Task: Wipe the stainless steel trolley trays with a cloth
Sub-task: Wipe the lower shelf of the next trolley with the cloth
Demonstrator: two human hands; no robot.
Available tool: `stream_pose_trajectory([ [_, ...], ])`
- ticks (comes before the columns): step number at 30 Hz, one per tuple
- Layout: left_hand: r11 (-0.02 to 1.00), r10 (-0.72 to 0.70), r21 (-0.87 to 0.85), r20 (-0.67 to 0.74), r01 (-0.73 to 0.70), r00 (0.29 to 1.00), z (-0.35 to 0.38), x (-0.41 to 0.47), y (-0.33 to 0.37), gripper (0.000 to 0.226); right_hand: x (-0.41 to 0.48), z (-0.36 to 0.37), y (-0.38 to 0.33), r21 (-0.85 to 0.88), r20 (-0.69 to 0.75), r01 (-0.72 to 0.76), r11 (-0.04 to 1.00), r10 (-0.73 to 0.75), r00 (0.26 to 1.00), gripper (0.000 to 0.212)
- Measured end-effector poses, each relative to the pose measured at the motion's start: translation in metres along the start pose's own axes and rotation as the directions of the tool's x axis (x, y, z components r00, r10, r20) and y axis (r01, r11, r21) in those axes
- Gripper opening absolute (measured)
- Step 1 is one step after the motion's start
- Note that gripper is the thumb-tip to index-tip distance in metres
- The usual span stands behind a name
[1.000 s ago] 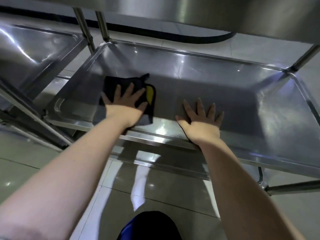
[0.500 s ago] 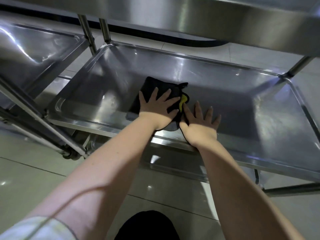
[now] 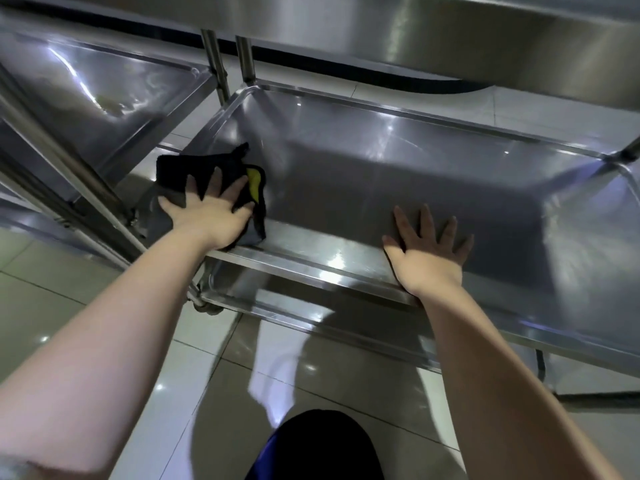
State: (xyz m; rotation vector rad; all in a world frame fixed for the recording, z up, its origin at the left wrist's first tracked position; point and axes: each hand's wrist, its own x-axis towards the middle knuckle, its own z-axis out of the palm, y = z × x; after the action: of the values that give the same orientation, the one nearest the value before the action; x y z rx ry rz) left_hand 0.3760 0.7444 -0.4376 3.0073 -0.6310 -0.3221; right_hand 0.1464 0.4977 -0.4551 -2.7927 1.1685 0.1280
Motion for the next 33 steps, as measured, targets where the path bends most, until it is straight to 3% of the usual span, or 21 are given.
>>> stream_pose_trajectory([
  [3, 0.997, 0.045, 0.057, 0.017, -0.046, 0.999, 0.012, -0.029, 0.043, 0.061, -0.001, -0.001, -0.002, 0.000, 0.011, -0.003, 1.000, 0.003, 1.000, 0.059],
  [9, 0.927, 0.362, 0.076, 0.076, -0.367, 0.929, 0.029, -0.075, 0.193, 0.057, 0.000, -0.001, -0.001, -0.008, 0.008, -0.029, 1.000, 0.029, 1.000, 0.054],
  [13, 0.911, 0.411, 0.031, 0.029, -0.411, 0.911, 0.028, -0.067, 0.173, 0.056, 0.002, 0.000, 0.002, 0.019, 0.000, -0.017, 1.000, 0.017, 1.000, 0.053],
  [15, 0.938, 0.344, 0.037, 0.011, -0.345, 0.939, 0.022, -0.050, 0.130, 0.058, 0.002, 0.000, 0.002, 0.035, -0.001, -0.018, 0.999, 0.018, 1.000, 0.052],
  [20, 1.000, -0.009, -0.018, 0.016, 0.009, 1.000, -0.006, -0.002, 0.007, 0.058, 0.002, 0.000, -0.002, 0.035, 0.000, -0.038, 0.999, 0.038, 0.999, 0.053],
  [22, 0.996, -0.083, -0.019, 0.013, 0.083, 0.996, -0.008, 0.003, -0.007, 0.058, 0.001, 0.000, -0.006, 0.034, -0.009, -0.041, 0.999, 0.042, 0.999, 0.054],
  [25, 0.994, -0.104, 0.022, 0.006, 0.104, 0.995, -0.001, -0.006, 0.029, 0.060, 0.000, 0.002, -0.010, 0.025, -0.022, -0.035, 0.999, 0.036, 0.999, 0.055],
  [27, 0.998, 0.003, 0.061, 0.005, -0.003, 1.000, 0.009, -0.021, 0.075, 0.061, 0.004, 0.001, -0.011, 0.041, -0.009, -0.029, 0.999, 0.030, 1.000, 0.055],
  [29, 0.983, 0.168, 0.071, 0.015, -0.168, 0.986, 0.021, -0.044, 0.128, 0.062, 0.010, -0.005, -0.008, 0.206, 0.009, -0.058, 0.977, 0.057, 0.998, 0.052],
  [31, 0.941, 0.331, 0.065, 0.029, -0.332, 0.943, 0.031, -0.071, 0.178, 0.062, 0.015, -0.012, -0.002, 0.484, 0.004, -0.109, 0.868, 0.123, 0.992, 0.049],
  [33, 0.878, 0.471, 0.060, 0.061, -0.474, 0.880, 0.039, -0.091, 0.213, 0.060, 0.014, -0.017, 0.007, 0.722, -0.036, -0.099, 0.685, 0.181, 0.983, 0.045],
])
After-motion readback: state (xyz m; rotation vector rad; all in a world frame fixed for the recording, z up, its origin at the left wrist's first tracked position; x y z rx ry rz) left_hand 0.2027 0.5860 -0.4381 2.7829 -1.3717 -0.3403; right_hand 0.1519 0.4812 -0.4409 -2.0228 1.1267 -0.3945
